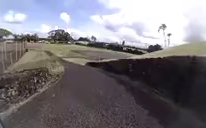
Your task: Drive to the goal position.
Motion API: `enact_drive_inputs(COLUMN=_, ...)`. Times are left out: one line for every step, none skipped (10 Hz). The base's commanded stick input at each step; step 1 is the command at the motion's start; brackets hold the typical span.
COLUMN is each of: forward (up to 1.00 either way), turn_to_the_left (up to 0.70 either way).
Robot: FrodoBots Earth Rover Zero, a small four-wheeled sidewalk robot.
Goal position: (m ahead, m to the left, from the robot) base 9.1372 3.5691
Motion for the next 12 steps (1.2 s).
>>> enact_drive_inputs(forward=0.85, turn_to_the_left=0.00)
enact_drive_inputs(forward=0.85, turn_to_the_left=0.00)
enact_drive_inputs(forward=0.85, turn_to_the_left=0.00)
enact_drive_inputs(forward=0.85, turn_to_the_left=0.00)
enact_drive_inputs(forward=0.85, turn_to_the_left=0.00)
enact_drive_inputs(forward=0.85, turn_to_the_left=0.00)
enact_drive_inputs(forward=0.85, turn_to_the_left=0.00)
enact_drive_inputs(forward=0.85, turn_to_the_left=0.00)
enact_drive_inputs(forward=0.85, turn_to_the_left=0.00)
enact_drive_inputs(forward=0.85, turn_to_the_left=0.00)
enact_drive_inputs(forward=0.85, turn_to_the_left=0.10)
enact_drive_inputs(forward=0.85, turn_to_the_left=0.26)
